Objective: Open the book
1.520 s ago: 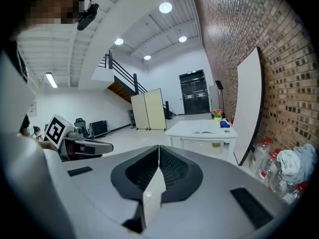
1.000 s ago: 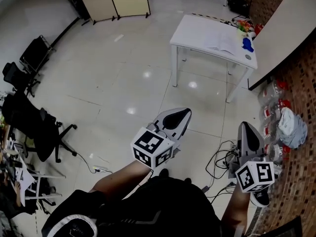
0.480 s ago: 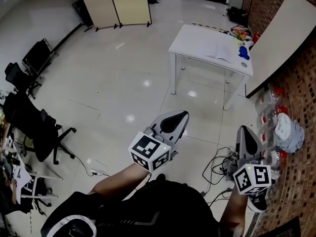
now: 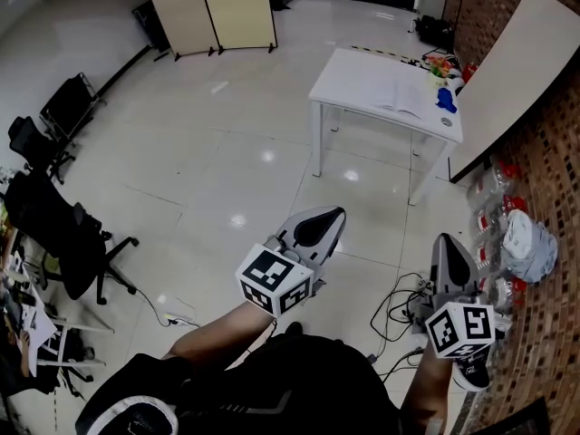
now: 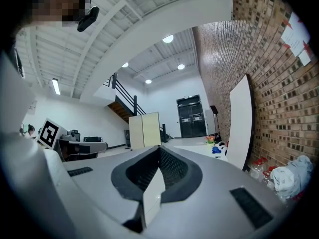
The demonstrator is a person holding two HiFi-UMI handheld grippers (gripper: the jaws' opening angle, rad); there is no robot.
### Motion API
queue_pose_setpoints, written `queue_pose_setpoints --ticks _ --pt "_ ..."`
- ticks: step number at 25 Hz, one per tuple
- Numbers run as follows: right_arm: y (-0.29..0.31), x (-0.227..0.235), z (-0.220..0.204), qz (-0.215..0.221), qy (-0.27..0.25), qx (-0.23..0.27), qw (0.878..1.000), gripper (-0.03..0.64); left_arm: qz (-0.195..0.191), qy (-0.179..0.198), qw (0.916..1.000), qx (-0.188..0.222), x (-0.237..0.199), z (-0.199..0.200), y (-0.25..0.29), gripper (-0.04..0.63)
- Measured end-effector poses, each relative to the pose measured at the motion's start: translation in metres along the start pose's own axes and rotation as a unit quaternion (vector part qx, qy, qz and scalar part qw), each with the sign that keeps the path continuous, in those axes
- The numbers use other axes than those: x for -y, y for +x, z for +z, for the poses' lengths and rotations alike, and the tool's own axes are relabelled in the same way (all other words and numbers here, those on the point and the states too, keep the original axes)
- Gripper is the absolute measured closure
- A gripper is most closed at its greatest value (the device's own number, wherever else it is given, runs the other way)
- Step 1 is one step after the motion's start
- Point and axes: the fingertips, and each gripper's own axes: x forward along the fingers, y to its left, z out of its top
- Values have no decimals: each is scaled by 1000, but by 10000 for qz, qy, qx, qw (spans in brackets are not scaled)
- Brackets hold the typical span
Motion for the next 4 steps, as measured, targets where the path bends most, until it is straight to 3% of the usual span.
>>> queue_pose_setpoints --ticks 4 --pt "0 -8 -1 -25 -47 8 10000 615 -10 -30 10000 -5 -5 -3 -7 594"
